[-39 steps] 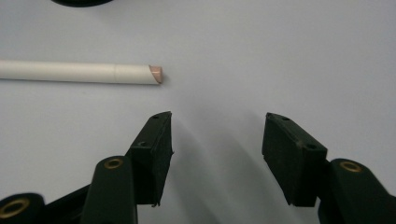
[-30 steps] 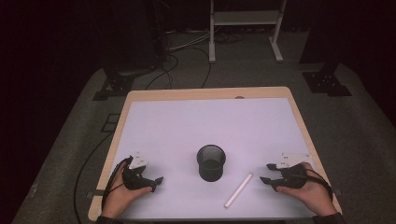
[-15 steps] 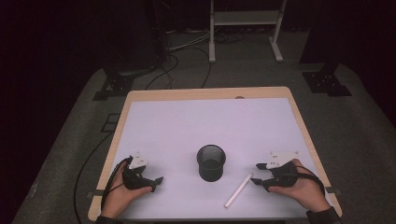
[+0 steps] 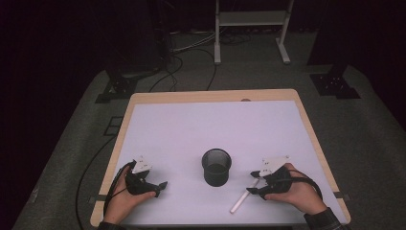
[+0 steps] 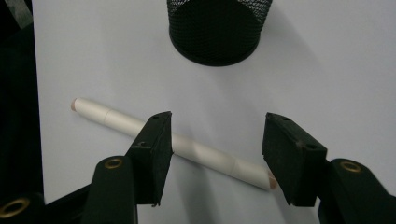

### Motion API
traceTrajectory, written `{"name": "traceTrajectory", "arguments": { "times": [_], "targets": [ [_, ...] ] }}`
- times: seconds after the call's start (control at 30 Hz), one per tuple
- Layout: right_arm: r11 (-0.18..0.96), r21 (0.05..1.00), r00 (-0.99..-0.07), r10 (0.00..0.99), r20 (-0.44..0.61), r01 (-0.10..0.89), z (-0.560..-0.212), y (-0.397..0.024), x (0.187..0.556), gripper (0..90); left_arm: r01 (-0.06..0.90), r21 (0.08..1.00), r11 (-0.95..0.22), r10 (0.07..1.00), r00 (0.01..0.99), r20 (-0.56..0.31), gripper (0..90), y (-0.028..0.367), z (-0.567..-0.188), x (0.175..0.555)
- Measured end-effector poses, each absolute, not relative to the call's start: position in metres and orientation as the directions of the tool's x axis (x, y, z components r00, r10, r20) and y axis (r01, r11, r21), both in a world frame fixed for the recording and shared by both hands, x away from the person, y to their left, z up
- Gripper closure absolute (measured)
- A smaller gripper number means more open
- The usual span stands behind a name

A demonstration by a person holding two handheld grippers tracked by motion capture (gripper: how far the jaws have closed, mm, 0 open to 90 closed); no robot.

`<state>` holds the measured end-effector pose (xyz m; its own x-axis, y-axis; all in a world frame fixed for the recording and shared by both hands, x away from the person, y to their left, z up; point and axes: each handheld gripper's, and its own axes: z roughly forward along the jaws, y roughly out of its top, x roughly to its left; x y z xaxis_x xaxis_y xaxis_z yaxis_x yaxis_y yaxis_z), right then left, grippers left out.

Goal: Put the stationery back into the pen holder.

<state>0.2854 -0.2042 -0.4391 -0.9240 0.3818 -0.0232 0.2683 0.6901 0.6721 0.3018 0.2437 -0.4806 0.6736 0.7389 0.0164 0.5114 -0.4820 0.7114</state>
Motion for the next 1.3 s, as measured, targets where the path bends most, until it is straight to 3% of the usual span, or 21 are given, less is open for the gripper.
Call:
{"name": "traceTrajectory", "arguments": {
  "times": [0.57,0.87,1.3],
  "targets": [
    [0.779,0.598,-0.969,0.248,-0.014,0.190,-0.456,-0.181,0.281,46.9,0.513,0.712,-0.480,0.740,0.672,0.014,0.1,0.244,-0.481,0.302],
    [0.785,0.594,-0.973,0.230,-0.021,0.172,-0.457,-0.179,0.284,51.6,0.514,0.712,-0.479,0.740,0.672,0.013,0.1,0.244,-0.481,0.302],
    [0.804,0.561,-0.973,0.232,0.006,0.195,-0.457,-0.180,0.285,67.3,0.514,0.712,-0.479,0.740,0.672,0.013,0.1,0.244,-0.481,0.302]
  ]
}}
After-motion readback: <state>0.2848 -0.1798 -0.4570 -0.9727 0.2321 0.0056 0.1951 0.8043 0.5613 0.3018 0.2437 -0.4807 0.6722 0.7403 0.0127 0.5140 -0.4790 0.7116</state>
